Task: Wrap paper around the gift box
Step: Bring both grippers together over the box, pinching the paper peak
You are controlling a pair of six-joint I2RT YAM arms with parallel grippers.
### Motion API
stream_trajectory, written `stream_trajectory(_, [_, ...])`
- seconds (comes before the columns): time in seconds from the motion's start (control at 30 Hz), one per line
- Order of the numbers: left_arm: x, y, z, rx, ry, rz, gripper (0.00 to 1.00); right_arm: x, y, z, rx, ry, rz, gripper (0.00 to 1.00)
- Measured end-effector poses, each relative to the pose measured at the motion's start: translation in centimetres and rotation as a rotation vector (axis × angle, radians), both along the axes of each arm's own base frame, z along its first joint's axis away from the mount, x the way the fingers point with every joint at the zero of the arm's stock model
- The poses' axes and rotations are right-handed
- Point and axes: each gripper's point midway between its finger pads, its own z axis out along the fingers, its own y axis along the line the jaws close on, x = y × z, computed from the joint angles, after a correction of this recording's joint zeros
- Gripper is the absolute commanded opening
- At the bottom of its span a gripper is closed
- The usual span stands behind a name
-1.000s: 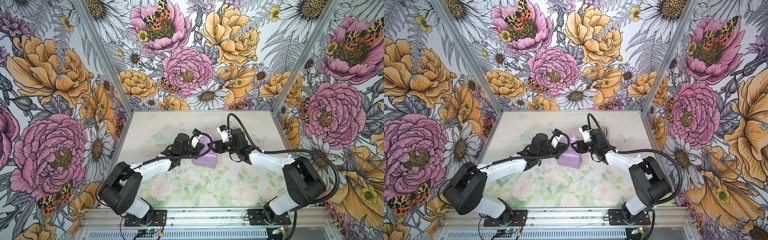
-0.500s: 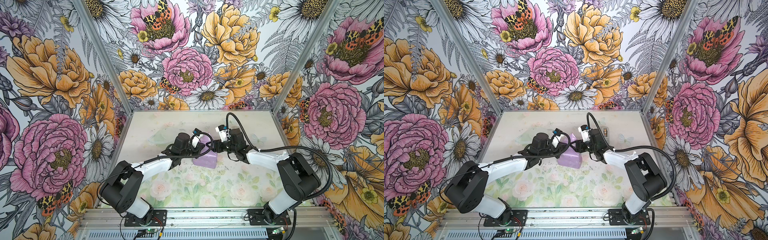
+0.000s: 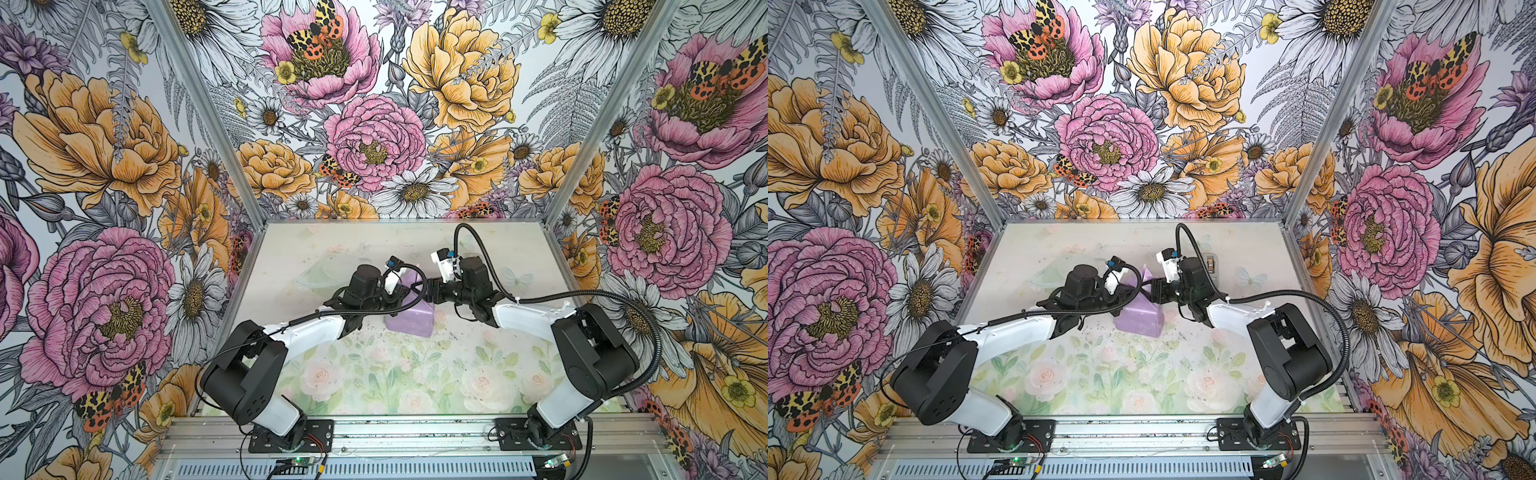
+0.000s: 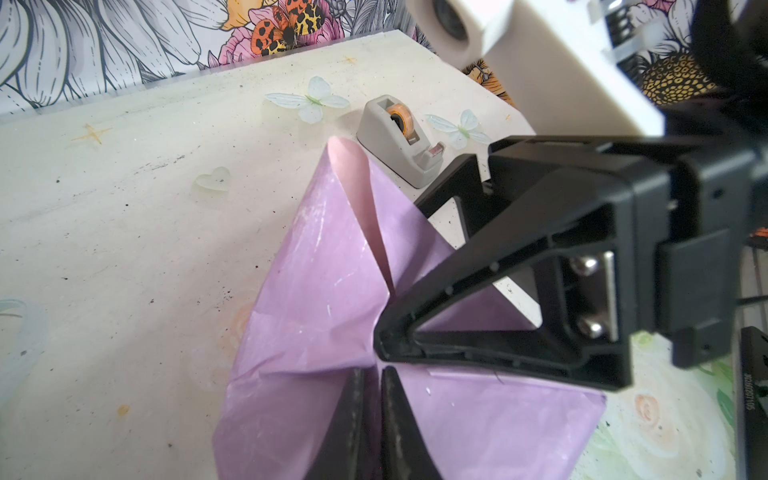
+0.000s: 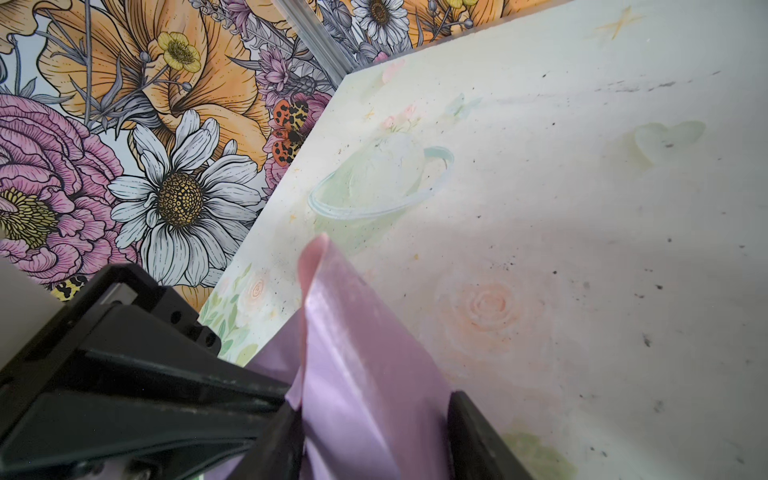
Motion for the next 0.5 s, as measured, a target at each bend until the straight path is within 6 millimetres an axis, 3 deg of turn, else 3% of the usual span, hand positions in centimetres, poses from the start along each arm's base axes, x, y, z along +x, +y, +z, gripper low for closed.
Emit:
stream_trajectory(0.13, [0.03,-0.13,0.00,-0.001,0.003,-0.005,0.14,0.13,0.06,-0.42,-0.003,0.003,0.002,0.49])
stream_trajectory(0.2, [0.03,-0.17,0.02,0.000,0.006,-0.007,0.17,0.16,0.13,-0.51,-0.005,0.003,0.007,0.35])
stream_trajectory(0.3, [-0.07,-0.33,0.14,0.002,0.015,-0.015,0.26,0.12,0.65,-0.12,-0.004,-0.019,0.035,0.24])
stream_trajectory(0.5, [-0.54,-0.11,0.71,-0.005,0.049,-0.037,0.49,-0.07,0.93,0.07,-0.020,-0.063,0.074,0.16])
